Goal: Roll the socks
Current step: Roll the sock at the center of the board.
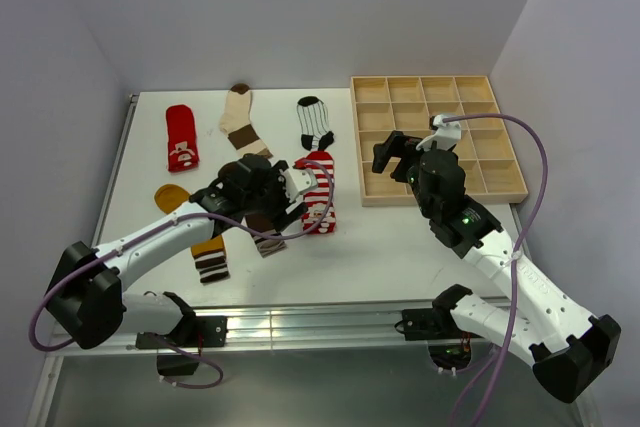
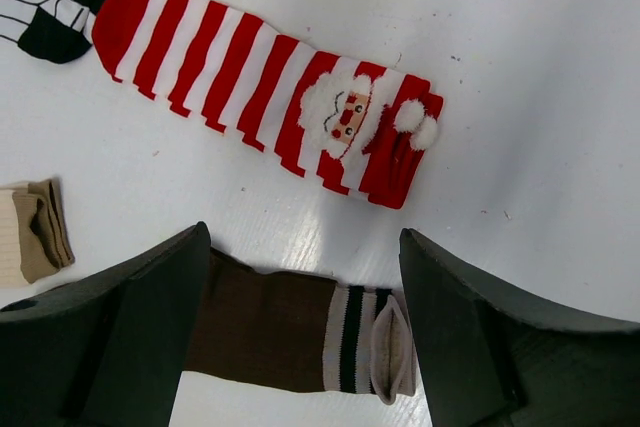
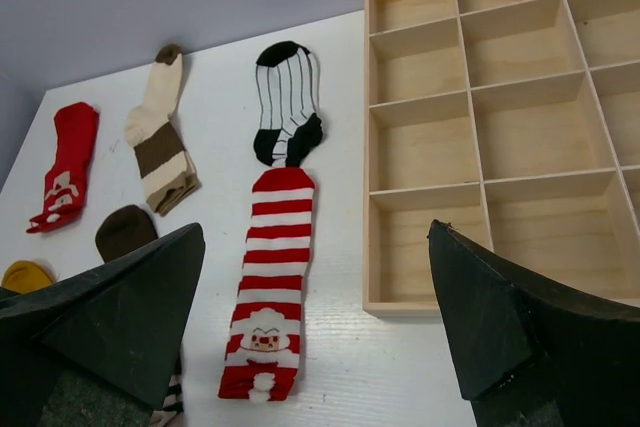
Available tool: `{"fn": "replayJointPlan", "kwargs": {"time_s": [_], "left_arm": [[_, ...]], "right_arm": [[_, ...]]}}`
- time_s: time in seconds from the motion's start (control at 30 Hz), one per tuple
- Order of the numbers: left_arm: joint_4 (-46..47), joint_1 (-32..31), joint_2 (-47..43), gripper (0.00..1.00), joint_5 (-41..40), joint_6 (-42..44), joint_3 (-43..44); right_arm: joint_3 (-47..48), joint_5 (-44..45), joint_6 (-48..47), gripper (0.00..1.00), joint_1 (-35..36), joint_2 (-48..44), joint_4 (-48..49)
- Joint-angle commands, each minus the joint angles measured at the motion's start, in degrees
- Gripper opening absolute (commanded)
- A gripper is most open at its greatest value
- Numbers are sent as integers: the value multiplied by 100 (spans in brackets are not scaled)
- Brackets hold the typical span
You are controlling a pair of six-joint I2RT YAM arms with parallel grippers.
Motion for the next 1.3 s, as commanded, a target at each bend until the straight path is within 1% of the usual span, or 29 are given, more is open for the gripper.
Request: {"fn": "replayJointPlan", "kwargs": {"time_s": [0.0, 0.27, 0.4, 0.67, 1.03, 1.07, 1.27], "left_arm": [[74, -29, -181, 82, 129, 178, 43], [100, -29, -216, 81, 182, 169, 69], [206, -29, -217, 81, 401, 221, -10], [399, -64, 363, 72, 928, 485, -106], [1172, -336, 1128, 69, 657, 652, -387], [1381, -354, 1207, 69, 622, 652, -388], [1708, -407, 1524, 69, 498, 679, -344]], "right_arm": [[137, 22, 68, 100, 29, -89, 75], [154, 83, 77, 100, 20, -141, -74], [110, 118, 77, 100, 20, -194, -100], [23, 127, 209, 99, 29, -168, -65], [-110, 224, 270, 98, 20, 60, 102], [-101, 233, 262, 98, 20, 87, 110], [-109, 233, 235, 98, 20, 210, 190]]}}
